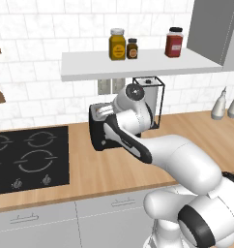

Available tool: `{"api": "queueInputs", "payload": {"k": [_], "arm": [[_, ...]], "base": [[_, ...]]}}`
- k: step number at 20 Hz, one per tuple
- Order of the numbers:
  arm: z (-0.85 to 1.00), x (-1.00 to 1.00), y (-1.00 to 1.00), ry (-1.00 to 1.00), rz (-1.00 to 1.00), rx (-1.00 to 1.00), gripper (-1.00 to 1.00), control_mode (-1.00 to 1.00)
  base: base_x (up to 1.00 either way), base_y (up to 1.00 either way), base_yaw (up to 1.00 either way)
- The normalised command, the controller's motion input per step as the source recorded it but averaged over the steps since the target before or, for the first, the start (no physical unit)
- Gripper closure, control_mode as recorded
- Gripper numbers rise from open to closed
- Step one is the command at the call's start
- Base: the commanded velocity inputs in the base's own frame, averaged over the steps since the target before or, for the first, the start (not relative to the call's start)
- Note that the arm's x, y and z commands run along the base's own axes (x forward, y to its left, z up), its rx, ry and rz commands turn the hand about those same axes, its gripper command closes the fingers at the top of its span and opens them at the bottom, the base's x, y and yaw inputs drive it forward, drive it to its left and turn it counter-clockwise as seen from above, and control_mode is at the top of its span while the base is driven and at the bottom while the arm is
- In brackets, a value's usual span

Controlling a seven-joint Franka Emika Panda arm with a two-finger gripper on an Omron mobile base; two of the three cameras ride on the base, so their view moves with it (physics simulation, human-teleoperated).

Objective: Start the toaster. Once the lever pops up, take the bread to the plate on the dining counter.

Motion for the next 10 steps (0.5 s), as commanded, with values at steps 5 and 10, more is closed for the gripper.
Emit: {"api": "queueInputs", "payload": {"k": [5,10], "arm": [[0.0,0.0,0.0,0.0,0.0,0.0,-1.0,-1.0],[0.0,0.0,0.0,0.0,0.0,0.0,-1.0,-1.0]], "base": [[0.0,0.0,0.0],[0.0,0.0,0.0]]}}
